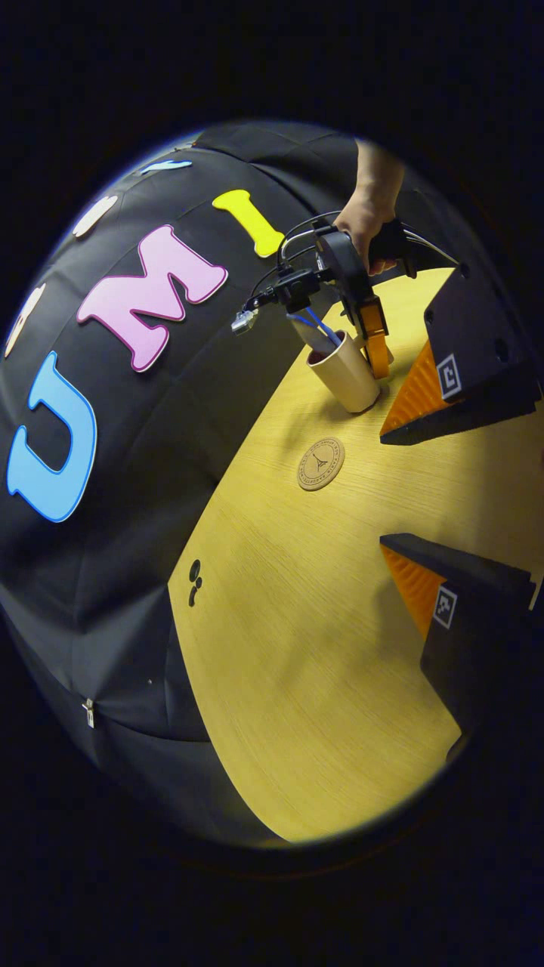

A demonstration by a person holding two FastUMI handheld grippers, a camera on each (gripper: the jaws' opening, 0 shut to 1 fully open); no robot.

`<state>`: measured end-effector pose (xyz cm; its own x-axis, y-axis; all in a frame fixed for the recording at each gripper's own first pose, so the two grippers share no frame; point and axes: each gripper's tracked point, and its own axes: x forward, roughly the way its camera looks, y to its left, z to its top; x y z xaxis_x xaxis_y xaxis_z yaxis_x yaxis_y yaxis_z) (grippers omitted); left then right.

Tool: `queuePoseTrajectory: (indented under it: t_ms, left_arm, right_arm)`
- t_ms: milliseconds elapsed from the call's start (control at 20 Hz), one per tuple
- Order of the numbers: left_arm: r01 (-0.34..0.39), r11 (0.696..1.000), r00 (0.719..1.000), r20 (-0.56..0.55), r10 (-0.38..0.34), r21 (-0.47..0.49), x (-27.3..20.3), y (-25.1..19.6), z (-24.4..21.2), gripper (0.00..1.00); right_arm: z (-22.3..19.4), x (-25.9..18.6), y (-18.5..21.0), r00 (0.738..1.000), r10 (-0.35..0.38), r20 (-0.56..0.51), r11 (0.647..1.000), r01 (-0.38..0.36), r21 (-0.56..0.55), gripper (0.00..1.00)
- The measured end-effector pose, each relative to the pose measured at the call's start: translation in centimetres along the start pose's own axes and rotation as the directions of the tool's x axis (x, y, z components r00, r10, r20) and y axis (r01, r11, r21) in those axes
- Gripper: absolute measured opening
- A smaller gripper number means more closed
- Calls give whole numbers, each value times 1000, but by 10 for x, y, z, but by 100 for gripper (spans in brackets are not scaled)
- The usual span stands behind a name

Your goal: Put the toothbrush and toothpaste on the desktop into the cup, then pick up the cup and place it on the coaster on the desktop.

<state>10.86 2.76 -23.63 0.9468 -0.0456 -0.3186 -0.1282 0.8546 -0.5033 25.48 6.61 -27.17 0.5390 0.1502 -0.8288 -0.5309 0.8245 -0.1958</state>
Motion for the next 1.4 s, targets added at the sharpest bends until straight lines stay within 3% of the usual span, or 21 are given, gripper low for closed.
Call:
queuePoseTrajectory:
  t_ms: [850,950,1000,1400]
  left_arm:
    - [-41,998,999,19,42,-57,-27,28,-5,75]
    - [-49,996,998,21,51,-70,-30,33,-7,75]
    - [-53,996,998,22,55,-76,-32,35,-8,75]
    - [-72,992,997,19,74,-100,-36,46,-9,75]
  right_arm:
    - [93,19,73,997,65,41,997,-63,-43,32]
    - [98,26,81,997,71,32,996,-69,-52,36]
    - [98,29,84,997,72,26,996,-71,-59,31]
    - [96,44,85,999,41,-13,997,-41,-60,31]
